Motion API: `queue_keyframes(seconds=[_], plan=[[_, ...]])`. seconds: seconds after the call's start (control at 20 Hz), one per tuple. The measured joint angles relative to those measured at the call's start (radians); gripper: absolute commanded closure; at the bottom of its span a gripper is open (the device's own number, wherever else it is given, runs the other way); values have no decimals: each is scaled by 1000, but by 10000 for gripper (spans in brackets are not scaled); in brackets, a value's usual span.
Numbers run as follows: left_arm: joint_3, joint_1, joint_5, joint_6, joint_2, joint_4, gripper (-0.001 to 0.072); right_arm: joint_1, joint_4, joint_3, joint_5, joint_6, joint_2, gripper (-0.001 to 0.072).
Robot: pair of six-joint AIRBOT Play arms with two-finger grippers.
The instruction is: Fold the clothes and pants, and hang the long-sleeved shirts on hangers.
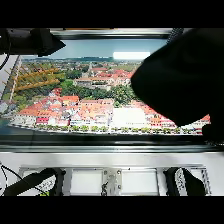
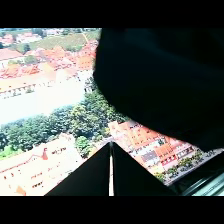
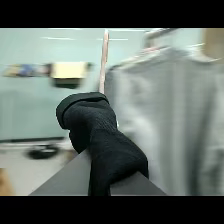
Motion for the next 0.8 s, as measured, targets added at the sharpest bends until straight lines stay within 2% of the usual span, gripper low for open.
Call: queue_keyframes(seconds=[0.15, 0.3, 0.55, 0.8], plan=[[0, -25, 2, 0, -5, 0, 689, -15, 0, 137, -191, -161, -51, 698], [0, -35, 2, 0, -16, 0, 689, -21, -8, 308, -347, -251, -134, 698], [-41, -39, 1, -1, -19, -1, 689, -23, -64, 573, -488, -296, -253, 698], [-129, -40, 3, -2, -20, -1, 689, -41, -92, 747, -537, -306, -326, 698]])
